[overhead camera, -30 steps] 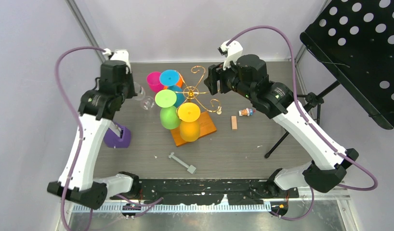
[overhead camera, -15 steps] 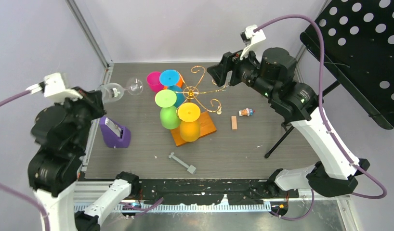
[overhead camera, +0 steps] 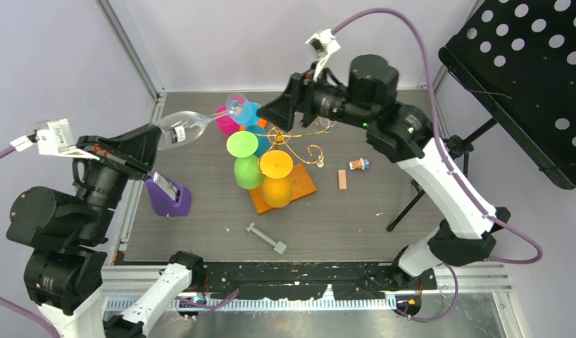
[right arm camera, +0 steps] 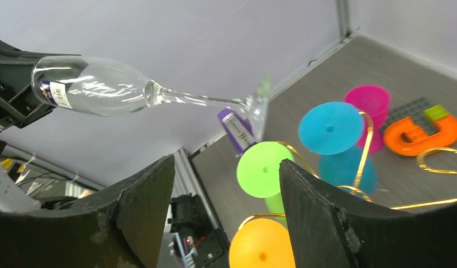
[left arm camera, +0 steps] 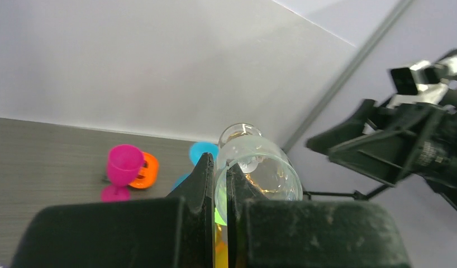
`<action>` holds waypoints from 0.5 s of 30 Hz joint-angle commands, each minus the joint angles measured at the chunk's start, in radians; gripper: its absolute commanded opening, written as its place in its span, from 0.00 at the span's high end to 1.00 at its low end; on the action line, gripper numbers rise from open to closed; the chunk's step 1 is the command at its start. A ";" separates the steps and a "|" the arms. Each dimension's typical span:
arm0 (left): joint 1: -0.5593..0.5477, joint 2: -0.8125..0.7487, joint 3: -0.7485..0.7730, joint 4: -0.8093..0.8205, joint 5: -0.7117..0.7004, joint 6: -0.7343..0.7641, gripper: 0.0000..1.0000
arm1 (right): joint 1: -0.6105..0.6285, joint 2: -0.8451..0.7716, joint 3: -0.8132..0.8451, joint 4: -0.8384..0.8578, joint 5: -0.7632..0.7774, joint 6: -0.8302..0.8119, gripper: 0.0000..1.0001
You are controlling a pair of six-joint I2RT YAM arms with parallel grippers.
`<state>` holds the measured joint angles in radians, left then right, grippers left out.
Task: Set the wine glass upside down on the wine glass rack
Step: Turn the wine glass upside down at the wine rack.
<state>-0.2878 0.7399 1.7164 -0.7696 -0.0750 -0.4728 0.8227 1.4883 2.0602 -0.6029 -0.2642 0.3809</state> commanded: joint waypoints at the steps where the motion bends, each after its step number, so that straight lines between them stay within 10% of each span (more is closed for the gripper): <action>1: -0.002 -0.026 -0.043 0.190 0.183 -0.124 1.00 | 0.043 0.034 0.038 0.070 -0.017 0.071 0.25; 15: -0.002 -0.052 -0.066 0.251 0.207 -0.162 1.00 | 0.061 0.044 -0.023 0.082 0.066 0.084 0.31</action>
<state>-0.2878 0.7040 1.6375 -0.6704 0.1078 -0.5999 0.8795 1.5600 2.0457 -0.5583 -0.2333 0.4595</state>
